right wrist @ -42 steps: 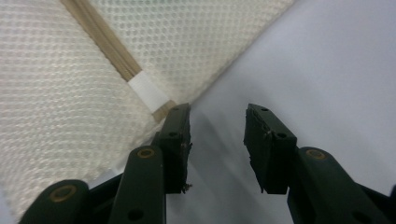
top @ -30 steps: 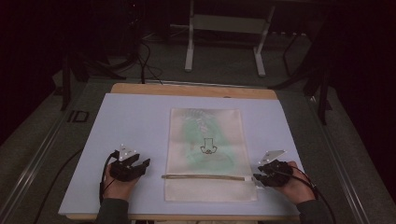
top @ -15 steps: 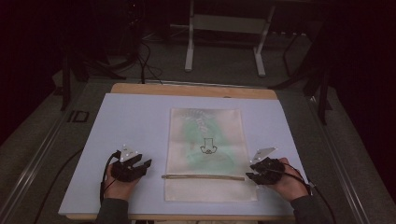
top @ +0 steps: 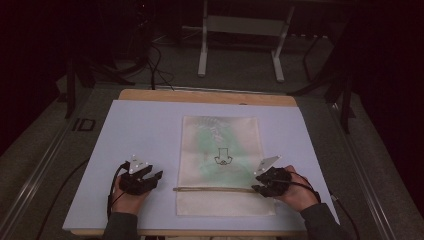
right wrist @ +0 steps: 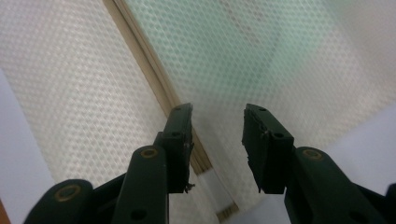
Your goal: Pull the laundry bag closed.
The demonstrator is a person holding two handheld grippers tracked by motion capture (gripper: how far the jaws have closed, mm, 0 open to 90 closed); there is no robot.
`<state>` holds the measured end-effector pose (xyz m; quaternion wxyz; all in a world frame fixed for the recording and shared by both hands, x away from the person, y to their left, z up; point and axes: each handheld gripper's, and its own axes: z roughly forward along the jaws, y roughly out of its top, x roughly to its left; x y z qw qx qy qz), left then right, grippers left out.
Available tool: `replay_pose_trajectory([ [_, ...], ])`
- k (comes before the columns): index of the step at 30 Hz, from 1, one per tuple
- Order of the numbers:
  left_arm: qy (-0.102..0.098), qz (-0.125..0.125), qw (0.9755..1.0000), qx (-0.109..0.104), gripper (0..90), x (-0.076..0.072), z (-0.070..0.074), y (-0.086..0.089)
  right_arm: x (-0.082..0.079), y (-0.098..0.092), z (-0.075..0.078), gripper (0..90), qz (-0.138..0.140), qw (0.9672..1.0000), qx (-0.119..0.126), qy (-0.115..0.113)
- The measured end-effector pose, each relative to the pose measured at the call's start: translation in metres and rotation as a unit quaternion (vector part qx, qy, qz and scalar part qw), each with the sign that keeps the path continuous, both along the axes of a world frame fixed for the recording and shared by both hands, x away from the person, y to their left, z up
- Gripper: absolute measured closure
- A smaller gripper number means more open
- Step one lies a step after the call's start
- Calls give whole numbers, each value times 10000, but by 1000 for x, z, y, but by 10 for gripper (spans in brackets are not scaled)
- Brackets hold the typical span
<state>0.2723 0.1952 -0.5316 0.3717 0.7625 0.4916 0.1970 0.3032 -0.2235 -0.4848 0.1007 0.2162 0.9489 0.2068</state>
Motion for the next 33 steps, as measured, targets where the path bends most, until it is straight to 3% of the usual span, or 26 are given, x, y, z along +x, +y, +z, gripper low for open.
replay_pose_trajectory([
  [10,-18,-5,10000,-1,519,0,0,0,2,23,4,712,396,9991,131,93],
  [19,-24,-14,10000,16,519,0,1,0,1,47,5,717,725,9972,118,114],
  [33,-27,-21,10000,21,519,0,0,0,3,78,6,723,1008,9948,97,135],
])
